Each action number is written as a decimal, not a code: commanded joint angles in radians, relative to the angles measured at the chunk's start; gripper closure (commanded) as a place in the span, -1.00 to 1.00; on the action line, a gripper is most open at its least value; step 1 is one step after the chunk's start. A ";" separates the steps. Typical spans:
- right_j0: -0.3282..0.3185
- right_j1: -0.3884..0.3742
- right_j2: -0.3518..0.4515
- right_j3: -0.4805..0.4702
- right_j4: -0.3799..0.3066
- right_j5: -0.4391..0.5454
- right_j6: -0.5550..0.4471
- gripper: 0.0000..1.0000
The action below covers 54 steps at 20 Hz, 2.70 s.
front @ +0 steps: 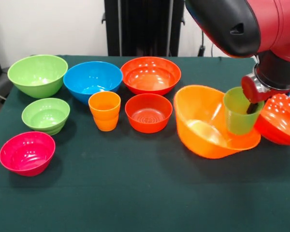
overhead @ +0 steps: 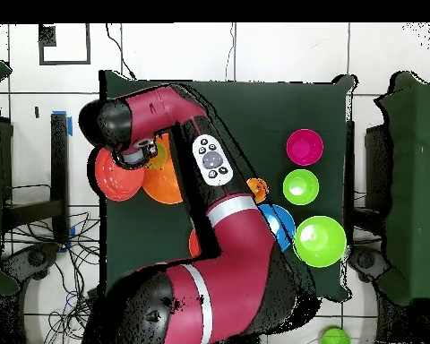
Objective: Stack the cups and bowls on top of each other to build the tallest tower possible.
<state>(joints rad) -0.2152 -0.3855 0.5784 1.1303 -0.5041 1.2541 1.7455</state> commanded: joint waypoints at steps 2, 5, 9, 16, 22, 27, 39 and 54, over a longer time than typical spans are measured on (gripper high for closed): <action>-0.014 0.018 0.048 -0.139 -0.114 0.179 -0.503 1.00; -0.026 0.002 0.041 -0.134 -0.141 0.189 -0.555 1.00; -0.025 0.014 0.034 -0.150 -0.146 0.204 -0.577 1.00; -0.018 0.018 -0.005 -0.135 -0.113 0.292 -0.545 1.00; -0.067 -0.104 -0.017 0.038 -0.057 0.325 -0.505 1.00; -0.124 -0.208 -0.010 0.201 -0.023 0.294 -0.490 1.00; -0.435 -0.482 0.126 0.746 0.162 0.132 -0.573 1.00; -0.806 -0.464 0.730 1.343 0.335 -0.520 -0.307 1.00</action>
<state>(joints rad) -1.0469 -0.8483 1.0174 2.1868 -0.2305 0.9373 1.4663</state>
